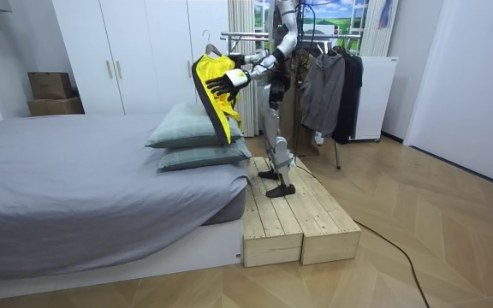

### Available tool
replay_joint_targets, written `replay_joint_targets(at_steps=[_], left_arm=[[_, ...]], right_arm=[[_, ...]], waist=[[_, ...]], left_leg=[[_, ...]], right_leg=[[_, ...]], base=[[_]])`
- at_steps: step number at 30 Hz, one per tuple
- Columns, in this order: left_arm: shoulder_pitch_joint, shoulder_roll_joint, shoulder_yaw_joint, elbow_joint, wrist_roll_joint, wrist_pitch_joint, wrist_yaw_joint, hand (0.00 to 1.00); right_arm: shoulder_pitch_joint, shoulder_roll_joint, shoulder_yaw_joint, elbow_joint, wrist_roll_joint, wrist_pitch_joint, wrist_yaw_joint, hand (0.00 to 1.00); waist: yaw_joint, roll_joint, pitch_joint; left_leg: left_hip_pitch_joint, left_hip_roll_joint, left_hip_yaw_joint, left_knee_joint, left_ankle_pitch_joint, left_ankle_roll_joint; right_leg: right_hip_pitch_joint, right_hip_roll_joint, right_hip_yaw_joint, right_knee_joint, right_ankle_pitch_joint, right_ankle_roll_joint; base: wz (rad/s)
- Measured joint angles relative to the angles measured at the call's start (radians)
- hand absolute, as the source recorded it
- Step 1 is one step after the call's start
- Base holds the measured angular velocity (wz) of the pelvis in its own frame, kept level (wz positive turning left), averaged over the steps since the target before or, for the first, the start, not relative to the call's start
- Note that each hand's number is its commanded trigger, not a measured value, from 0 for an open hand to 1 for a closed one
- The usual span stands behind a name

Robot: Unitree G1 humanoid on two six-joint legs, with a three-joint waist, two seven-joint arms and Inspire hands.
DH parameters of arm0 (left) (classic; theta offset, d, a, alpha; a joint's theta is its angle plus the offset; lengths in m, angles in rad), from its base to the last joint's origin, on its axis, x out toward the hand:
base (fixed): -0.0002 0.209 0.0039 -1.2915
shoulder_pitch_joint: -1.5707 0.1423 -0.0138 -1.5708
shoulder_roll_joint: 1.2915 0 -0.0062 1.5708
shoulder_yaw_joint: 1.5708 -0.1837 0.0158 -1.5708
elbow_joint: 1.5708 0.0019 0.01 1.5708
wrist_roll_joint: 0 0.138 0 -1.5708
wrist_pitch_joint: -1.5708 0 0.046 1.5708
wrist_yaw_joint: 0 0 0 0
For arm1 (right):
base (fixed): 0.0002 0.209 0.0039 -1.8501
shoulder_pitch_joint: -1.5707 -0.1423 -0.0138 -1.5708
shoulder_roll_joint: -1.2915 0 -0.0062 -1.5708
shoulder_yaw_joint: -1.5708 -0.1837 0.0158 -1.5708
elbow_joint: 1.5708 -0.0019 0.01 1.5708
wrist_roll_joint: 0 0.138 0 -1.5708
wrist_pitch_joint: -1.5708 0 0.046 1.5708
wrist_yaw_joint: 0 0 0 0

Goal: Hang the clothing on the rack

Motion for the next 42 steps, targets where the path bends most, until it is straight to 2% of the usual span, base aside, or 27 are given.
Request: replay_joint_targets(at_steps=[4,5,7,10,11,12,13,14,15,16,17,19,20,21,22,23,24,25,26,27,29,35,37,38,39,40,42], left_arm=[[-0.015,-0.004,-0.012,0.018,-0.017,0.003,0.002,0.0],[-0.015,-0.004,-0.015,0.024,-0.016,0.003,0.004,0.0],[-0.017,-0.004,-0.018,0.032,-0.015,0.01,0.005,0.0],[-0.021,-0.003,-0.018,0.058,-0.016,0.01,0.007,0.0],[-0.02,-0.001,-0.019,0.077,-0.016,0.015,0.011,0.0],[-0.012,-0.001,-0.02,0.094,-0.017,0.025,0.011,0.0],[-0.005,-0.001,-0.02,0.098,-0.018,0.026,0.011,0.0],[0.001,-0.004,-0.029,0.112,-0.017,0.026,0.01,0.0],[0.001,-0.004,-0.041,0.129,-0.027,0.026,0.011,0.0],[0.0,-0.008,-0.047,0.135,-0.036,0.024,0.011,0.0],[-0.002,-0.015,-0.062,0.142,-0.042,0.02,0.017,0.0],[-0.013,-0.03,-0.076,0.144,-0.043,0.019,0.03,0.0],[-0.019,-0.04,-0.079,0.144,-0.049,0.019,0.048,0.0],[-0.02,-0.047,-0.078,0.144,-0.05,0.019,0.07,0.0],[-0.021,-0.049,-0.078,0.144,-0.05,0.019,0.078,0.0],[-0.029,-0.052,-0.079,0.147,-0.063,0.016,0.093,0.0],[-0.047,-0.056,-0.081,0.157,-0.08,0.011,0.107,0.0],[-0.063,-0.055,-0.081,0.156,-0.081,0.011,0.11,0.0],[-0.09,-0.043,-0.081,0.151,-0.082,0.008,0.119,0.0],[-0.111,-0.033,-0.086,0.148,-0.084,0.006,0.136,0.0],[-0.122,-0.019,-0.107,0.149,-0.085,0.004,0.15,0.0],[-0.123,-0.01,-0.154,0.165,-0.106,-0.002,0.155,0.0],[-0.122,-0.01,-0.153,0.167,-0.114,-0.002,0.156,0.0],[-0.122,-0.009,-0.152,0.17,-0.119,-0.002,0.158,0.0],[-0.125,-0.009,-0.141,0.172,-0.125,-0.002,0.159,0.0],[-0.128,-0.009,-0.134,0.175,-0.126,-0.002,0.159,0.0],[-0.131,-0.01,-0.107,0.18,-0.125,-0.002,0.159,0.0]], right_arm=[[0.0,0.002,-0.001,0.0,0.003,0.002,-0.002,1.0],[0.0,0.001,-0.002,0.0,0.004,0.002,-0.002,1.0],[0.0,0.001,-0.001,0.0,0.004,0.002,-0.002,1.0],[-0.002,0.0,0.0,-0.009,0.001,0.0,-0.002,1.0],[-0.009,0.0,0.001,-0.022,-0.008,0.0,-0.002,1.0],[-0.011,-0.001,0.003,-0.044,-0.015,-0.001,-0.002,1.0],[-0.011,-0.005,0.002,-0.063,-0.019,-0.001,-0.003,1.0],[-0.015,-0.01,0.002,-0.1,-0.03,-0.004,-0.009,1.0],[-0.021,-0.012,0.004,-0.119,-0.043,-0.014,-0.028,1.0],[-0.022,-0.014,0.005,-0.125,-0.047,-0.016,-0.038,1.0],[-0.023,-0.014,0.006,-0.128,-0.049,-0.017,-0.048,1.0],[-0.024,-0.017,0.01,-0.128,-0.047,-0.014,-0.05,1.0],[-0.024,-0.019,0.02,-0.128,-0.048,-0.012,-0.048,1.0],[-0.024,-0.025,0.038,-0.128,-0.048,-0.012,-0.048,1.0],[-0.024,-0.029,0.047,-0.128,-0.048,-0.012,-0.048,1.0],[-0.024,-0.037,0.054,-0.128,-0.053,-0.012,-0.048,1.0],[-0.027,-0.043,0.049,-0.134,-0.065,-0.012,-0.049,1.0],[-0.03,-0.045,0.043,-0.137,-0.067,-0.012,-0.052,1.0],[-0.031,-0.036,0.042,-0.141,-0.073,-0.008,-0.053,1.0],[-0.03,-0.034,0.042,-0.151,-0.084,-0.008,-0.053,1.0],[-0.03,-0.035,0.042,-0.175,-0.086,-0.01,-0.057,1.0],[-0.041,-0.023,0.038,-0.201,-0.084,-0.01,-0.102,1.0],[-0.049,-0.024,0.038,-0.201,-0.082,-0.008,-0.102,1.0],[-0.049,-0.023,0.041,-0.2,-0.079,-0.002,-0.102,1.0],[-0.051,-0.022,0.045,-0.2,-0.082,0.007,-0.101,1.0],[-0.051,-0.022,0.046,-0.2,-0.085,0.012,-0.101,1.0],[-0.051,-0.023,0.053,-0.194,-0.083,0.031,-0.1,1.0]], waist=[[-0.032,-0.007,0.0017],[-0.037,-0.012,0.0046],[-0.044,-0.019,0.0023],[-0.051,-0.031,-0.0012],[-0.05,-0.039,0.0011],[-0.039,-0.046,-0.0009],[-0.034,-0.043,-0.0004],[-0.03,-0.029,0.0048],[-0.032,-0.026,0.0066],[-0.032,-0.027,0.0054],[-0.032,-0.031,0.0024],[-0.03,-0.032,0.0014],[-0.023,-0.032,0.0014],[-0.015,-0.029,-0.0008],[-0.009,-0.027,-0.0018],[-0.002,-0.017,-0.0072],[-0.007,0.003,-0.0201],[-0.008,0.01,-0.02],[-0.01,0.0,-0.0188],[-0.021,-0.018,-0.0179],[-0.028,-0.029,-0.015],[-0.029,-0.015,-0.0056],[-0.007,-0.005,0.0005],[0.002,0.008,-0.0017],[0.016,0.015,-0.0022],[0.023,0.017,-0.0019],[0.03,0.019,-0.0022]], left_leg=[[-0.001,0.013,0.057,0.015,-0.014,-0.006],[0.004,0.019,0.076,0.025,-0.02,-0.013],[0.007,0.036,0.111,0.05,-0.032,-0.023],[0.005,0.086,0.159,0.134,-0.069,-0.054],[-0.002,0.109,0.178,0.213,-0.087,-0.065],[-0.022,0.142,0.164,0.33,-0.085,-0.063],[-0.038,0.158,0.137,0.391,-0.082,-0.058],[-0.076,0.181,0.052,0.504,-0.064,-0.044],[-0.12,0.171,-0.054,0.577,-0.043,-0.037],[-0.138,0.153,-0.11,0.585,-0.048,-0.04],[-0.171,0.117,-0.185,0.569,-0.054,-0.039],[-0.218,0.062,-0.28,0.485,-0.057,-0.043],[-0.239,0.027,-0.365,0.4,-0.055,-0.048],[-0.247,0.002,-0.422,0.312,-0.05,-0.052],[-0.248,-0.004,-0.448,0.272,-0.045,-0.051],[-0.25,-0.017,-0.5,0.22,-0.027,-0.06],[-0.243,-0.03,-0.523,0.179,-0.005,-0.052],[-0.24,-0.036,-0.536,0.162,0.032,-0.051],[-0.224,-0.04,-0.512,0.146,0.033,-0.043],[-0.21,-0.056,-0.491,0.124,0.039,-0.035],[-0.182,-0.062,-0.46,0.094,0.038,-0.024],[-0.111,-0.06,-0.413,0.026,0.03,-0.008],[-0.099,-0.056,-0.386,0.009,0.029,-0.007],[-0.096,-0.051,-0.37,-0.002,0.029,-0.007],[-0.096,-0.049,-0.349,-0.007,0.028,-0.007],[-0.096,-0.048,-0.341,-0.007,0.028,-0.007],[-0.094,-0.042,-0.317,-0.007,0.028,-0.007]], right_leg=[[-0.024,-0.002,-0.032,0.013,0.005,-0.013],[-0.026,0.007,-0.019,0.012,0.005,-0.019],[-0.04,0.028,0.009,0.017,0.001,-0.03],[-0.051,0.059,0.032,0.044,-0.02,-0.055],[-0.063,0.07,0.067,0.079,-0.043,-0.065],[-0.067,0.086,0.109,0.101,-0.053,-0.075],[-0.065,0.1,0.139,0.105,-0.057,-0.081],[-0.052,0.132,0.194,0.108,-0.06,-0.091],[-0.043,0.15,0.257,0.116,-0.064,-0.097],[-0.041,0.153,0.281,0.118,-0.065,-0.098],[-0.039,0.155,0.327,0.119,-0.065,-0.097],[-0.04,0.166,0.407,0.117,-0.058,-0.092],[-0.041,0.176,0.469,0.114,-0.053,-0.087],[-0.042,0.187,0.527,0.114,-0.046,-0.081],[-0.043,0.189,0.55,0.115,-0.044,-0.08],[-0.056,0.204,0.604,0.118,-0.041,-0.071],[-0.068,0.225,0.639,0.122,-0.041,-0.06],[-0.075,0.234,0.656,0.13,-0.044,-0.054],[-0.084,0.23,0.675,0.142,-0.05,-0.041],[-0.087,0.217,0.667,0.136,-0.051,-0.032],[-0.072,0.204,0.651,0.11,-0.049,-0.025],[-0.023,0.193,0.664,0.046,-0.046,-0.021],[-0.027,0.196,0.664,0.04,-0.045,-0.022],[-0.037,0.195,0.637,0.034,-0.043,-0.026],[-0.055,0.184,0.578,0.037,-0.041,-0.03],[-0.061,0.178,0.559,0.038,-0.041,-0.033],[-0.059,0.184,0.566,0.037,-0.04,-0.04]], base=[[-0.51],[-0.51],[-0.56],[-0.54],[-0.95],[-1.08],[-1.29],[-1.29],[-1.22],[-1.16],[-1.17],[-1.33],[-1.62],[-1.69],[-1.72],[-1.46],[-1.27],[-0.93],[-0.64],[-0.58],[-0.41],[-0.23],[-0.4],[-0.46],[-0.48],[-0.41],[-0.22]])
